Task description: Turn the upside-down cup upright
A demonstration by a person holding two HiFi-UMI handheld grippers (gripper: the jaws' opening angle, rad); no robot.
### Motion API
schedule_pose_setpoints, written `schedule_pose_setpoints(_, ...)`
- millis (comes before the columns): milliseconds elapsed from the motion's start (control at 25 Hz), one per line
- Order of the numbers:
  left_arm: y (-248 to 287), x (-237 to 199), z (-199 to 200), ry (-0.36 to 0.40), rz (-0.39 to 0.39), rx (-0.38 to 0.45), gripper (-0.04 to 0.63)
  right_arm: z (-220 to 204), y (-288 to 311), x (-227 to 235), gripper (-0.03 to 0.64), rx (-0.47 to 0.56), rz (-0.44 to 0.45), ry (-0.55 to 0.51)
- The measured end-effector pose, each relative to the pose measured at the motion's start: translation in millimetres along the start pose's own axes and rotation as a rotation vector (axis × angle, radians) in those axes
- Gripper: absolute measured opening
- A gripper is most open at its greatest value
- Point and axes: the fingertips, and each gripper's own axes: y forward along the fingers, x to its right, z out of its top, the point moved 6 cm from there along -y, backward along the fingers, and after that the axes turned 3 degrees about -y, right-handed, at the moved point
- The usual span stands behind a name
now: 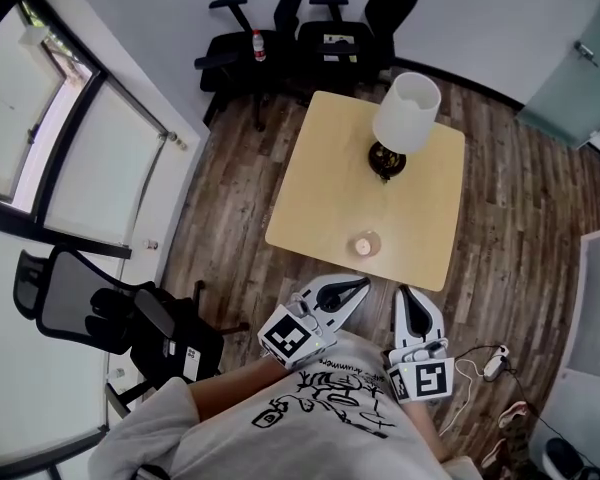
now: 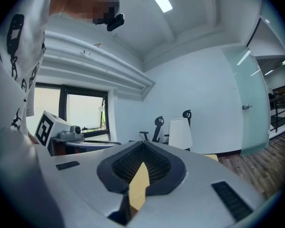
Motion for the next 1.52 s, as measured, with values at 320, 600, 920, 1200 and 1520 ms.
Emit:
schedule_pose_setpoints(320, 5, -33, -2, 0.014, -0.005, -0.016, 0.009, -6, 30, 3, 0.025, 0.0, -0.004, 0.009)
schedule_pose_setpoints(600, 20, -33, -8, 0.004, 0.01, -0.032, 0.009, -6, 30, 21, 0.025, -0.005, 0.003, 0.011)
schedule_pose_setpoints(920, 27, -32, -10, 0.03, 0.018, -0.026, 0.009, 0, 30, 42, 0.025, -0.006, 0.062, -0.076)
schedule_pose_setpoints(1200, 33, -36, -25, 0.055, -0.004, -0.017, 0.011, -10, 40, 51, 0.025, 0.012, 0.123, -0.103)
schedule_pose_setpoints(1520, 37, -51, -57, 0.127, -0.025, -0.072, 0.012, -43, 53, 54, 0.025, -0.002, 0.166, -0.098)
